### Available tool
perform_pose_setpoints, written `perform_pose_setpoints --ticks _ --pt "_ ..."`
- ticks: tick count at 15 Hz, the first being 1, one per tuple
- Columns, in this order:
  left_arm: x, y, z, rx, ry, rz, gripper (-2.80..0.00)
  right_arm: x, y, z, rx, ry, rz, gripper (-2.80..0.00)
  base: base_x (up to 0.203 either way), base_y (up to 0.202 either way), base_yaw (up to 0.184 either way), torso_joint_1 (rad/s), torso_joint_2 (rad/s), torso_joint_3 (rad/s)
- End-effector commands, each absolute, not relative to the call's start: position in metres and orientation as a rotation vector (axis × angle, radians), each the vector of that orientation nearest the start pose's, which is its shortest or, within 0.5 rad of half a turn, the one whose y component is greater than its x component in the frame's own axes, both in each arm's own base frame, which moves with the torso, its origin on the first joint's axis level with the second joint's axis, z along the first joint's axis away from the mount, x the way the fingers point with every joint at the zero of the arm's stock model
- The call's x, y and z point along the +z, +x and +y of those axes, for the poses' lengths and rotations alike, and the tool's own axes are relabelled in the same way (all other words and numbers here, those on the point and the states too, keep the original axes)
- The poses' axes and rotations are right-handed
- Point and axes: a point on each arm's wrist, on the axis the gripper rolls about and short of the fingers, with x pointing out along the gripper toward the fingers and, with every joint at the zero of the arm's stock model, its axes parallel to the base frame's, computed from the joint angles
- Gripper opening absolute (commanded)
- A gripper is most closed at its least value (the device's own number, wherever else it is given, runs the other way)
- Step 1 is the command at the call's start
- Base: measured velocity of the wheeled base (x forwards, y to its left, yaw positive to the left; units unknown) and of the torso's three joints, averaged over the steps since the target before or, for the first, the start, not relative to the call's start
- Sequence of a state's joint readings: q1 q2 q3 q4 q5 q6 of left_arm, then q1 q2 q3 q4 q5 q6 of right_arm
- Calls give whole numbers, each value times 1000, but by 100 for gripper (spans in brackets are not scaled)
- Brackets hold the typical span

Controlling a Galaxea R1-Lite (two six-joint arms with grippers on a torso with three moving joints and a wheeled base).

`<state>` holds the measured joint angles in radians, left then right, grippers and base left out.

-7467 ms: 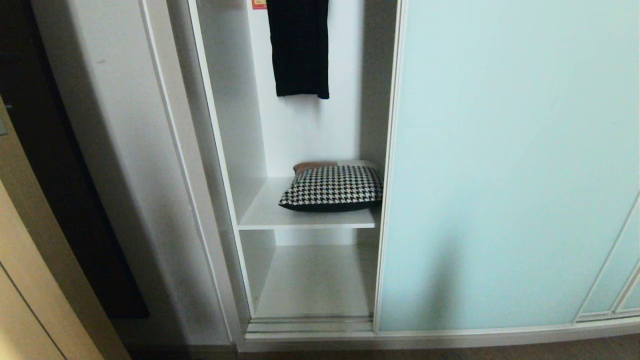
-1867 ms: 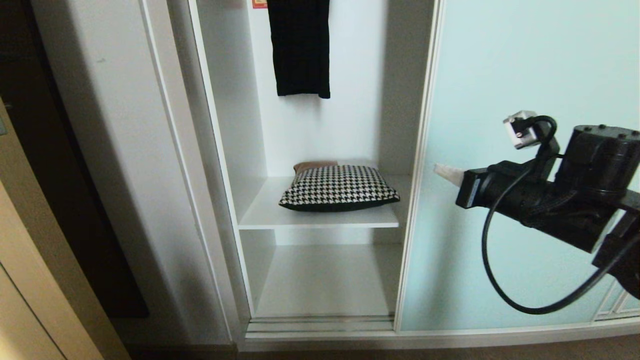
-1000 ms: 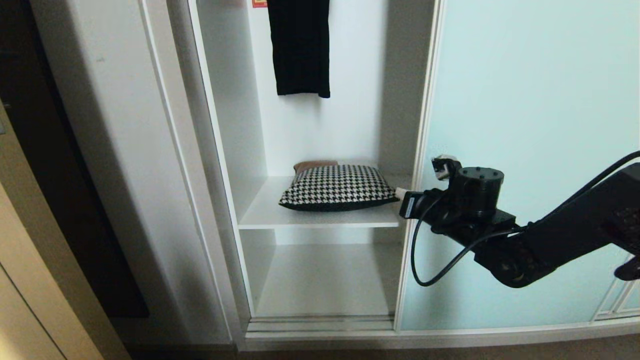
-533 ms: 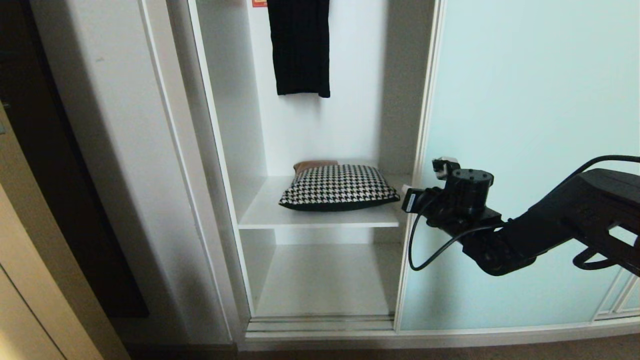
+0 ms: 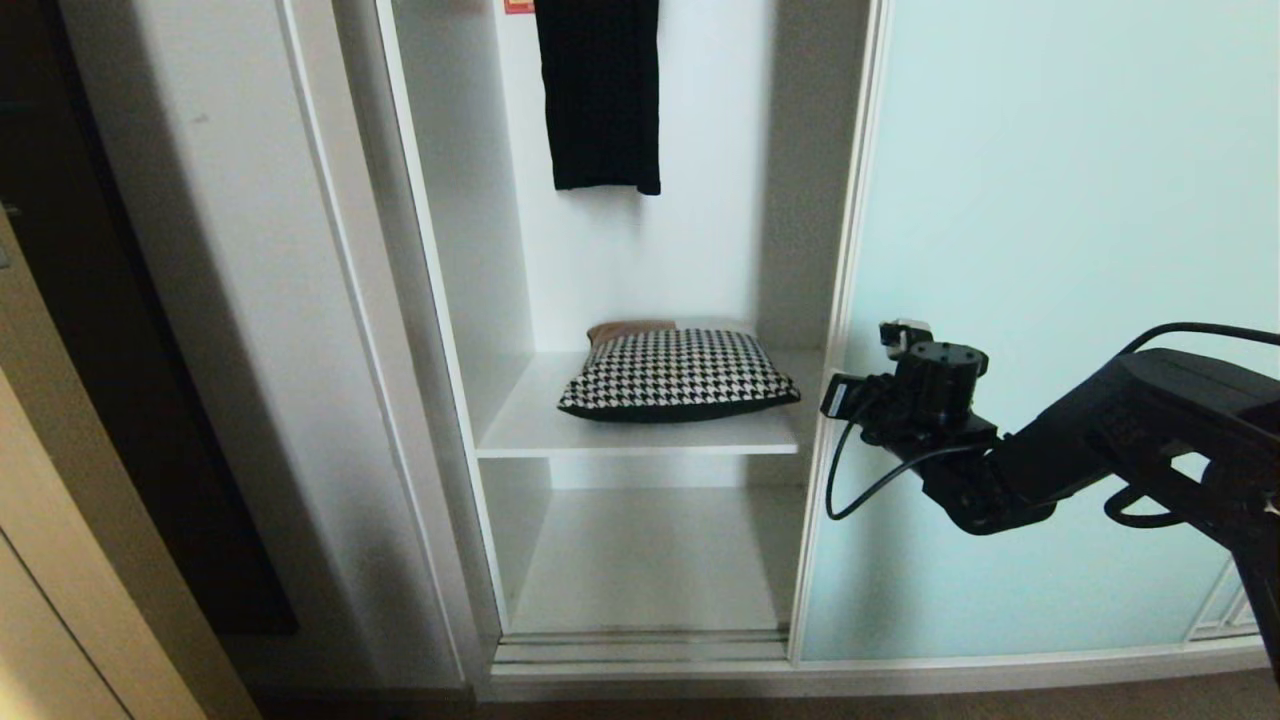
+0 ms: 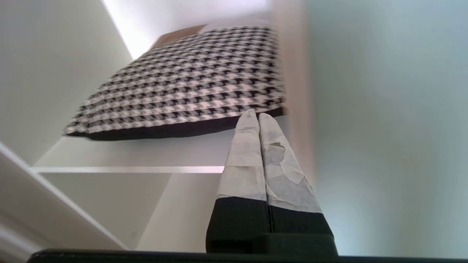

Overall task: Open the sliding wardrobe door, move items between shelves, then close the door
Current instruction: Open the door

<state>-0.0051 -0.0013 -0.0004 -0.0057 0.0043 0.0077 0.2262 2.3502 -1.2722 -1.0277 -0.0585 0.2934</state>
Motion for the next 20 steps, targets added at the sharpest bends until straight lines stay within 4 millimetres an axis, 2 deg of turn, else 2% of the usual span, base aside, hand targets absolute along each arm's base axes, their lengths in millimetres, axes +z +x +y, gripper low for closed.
perform_pose_setpoints --ticks 1,9,15,17,20 --pt "76 -23 0 -1 8 -7 -280 83 458 96 143 285 75 -280 0 0 0 0 0 0" --pt "76 -23 0 0 8 -6 -280 85 479 71 86 285 46 -280 0 0 0 0 0 0" --pt "76 -23 0 0 8 -6 -280 70 496 46 34 286 40 -280 0 0 0 0 0 0" --pt "76 -23 0 0 8 -6 -280 71 492 40 24 287 57 -280 0 0 0 0 0 0" --pt "76 -23 0 -2 8 -6 -280 77 467 39 70 291 111 -280 0 0 0 0 0 0"
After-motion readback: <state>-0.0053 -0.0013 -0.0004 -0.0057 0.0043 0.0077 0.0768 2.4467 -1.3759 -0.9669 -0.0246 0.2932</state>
